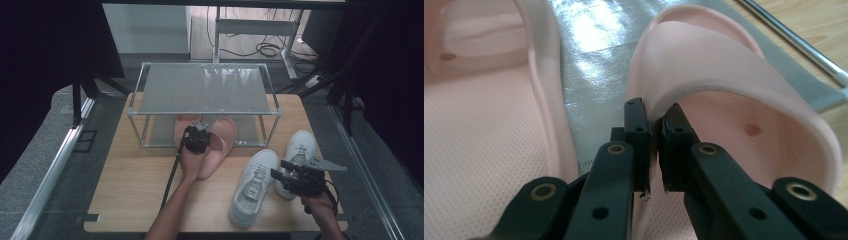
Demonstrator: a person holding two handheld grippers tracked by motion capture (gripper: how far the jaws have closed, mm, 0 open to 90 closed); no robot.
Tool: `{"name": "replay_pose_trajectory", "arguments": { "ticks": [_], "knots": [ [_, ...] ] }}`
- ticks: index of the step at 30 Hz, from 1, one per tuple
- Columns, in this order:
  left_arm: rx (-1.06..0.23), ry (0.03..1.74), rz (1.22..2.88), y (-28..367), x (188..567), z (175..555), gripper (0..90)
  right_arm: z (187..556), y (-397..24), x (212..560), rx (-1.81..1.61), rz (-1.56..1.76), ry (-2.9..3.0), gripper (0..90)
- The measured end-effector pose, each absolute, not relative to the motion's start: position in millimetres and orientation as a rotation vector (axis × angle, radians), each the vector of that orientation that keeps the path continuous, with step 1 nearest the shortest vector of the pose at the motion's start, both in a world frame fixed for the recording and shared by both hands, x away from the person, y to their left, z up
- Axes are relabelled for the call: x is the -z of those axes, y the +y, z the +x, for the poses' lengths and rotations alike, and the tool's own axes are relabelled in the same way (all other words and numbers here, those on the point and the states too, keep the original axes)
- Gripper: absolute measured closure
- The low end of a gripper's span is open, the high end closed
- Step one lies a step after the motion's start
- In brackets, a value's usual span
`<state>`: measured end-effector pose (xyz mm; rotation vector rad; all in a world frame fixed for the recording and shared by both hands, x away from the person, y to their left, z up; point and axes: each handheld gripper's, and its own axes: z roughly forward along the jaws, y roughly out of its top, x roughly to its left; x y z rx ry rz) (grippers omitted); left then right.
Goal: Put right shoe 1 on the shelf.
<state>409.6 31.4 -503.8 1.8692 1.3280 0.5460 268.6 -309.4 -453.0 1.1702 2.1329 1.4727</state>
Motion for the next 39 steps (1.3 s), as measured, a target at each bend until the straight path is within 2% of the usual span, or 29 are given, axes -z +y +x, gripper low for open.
{"name": "replay_pose_trajectory", "arguments": {
  "ticks": [11, 13, 15, 21, 34, 39],
  "knots": [
    [-0.554, 1.339, 1.855, 37.2, 503.4, 411.7, 83.5, 268.6, -307.7, 454.4, -1.468, 1.168, 2.140, 41.2],
    [-0.549, 1.330, 1.852, 37.4, 502.6, 410.8, 81.3, 268.8, -307.6, 454.5, -1.468, 1.169, 2.140, 41.2],
    [-0.548, 1.322, 1.845, 37.2, 501.2, 409.1, 75.3, 268.8, -307.6, 454.5, -1.468, 1.167, 2.140, 41.2],
    [-0.537, 1.273, 1.841, 42.7, 493.0, 394.4, 69.6, 268.1, -308.3, 454.2, -1.469, 1.171, 2.138, 41.2],
    [-0.542, 1.189, 1.860, 68.3, 480.9, 357.2, 72.8, 268.1, -305.1, 454.6, -1.463, 1.160, 2.146, 41.2],
    [-0.487, 1.158, 1.876, 80.8, 482.2, 346.9, 76.1, 269.0, -305.4, 455.8, -1.459, 1.165, 2.147, 41.2]
  ]
}}
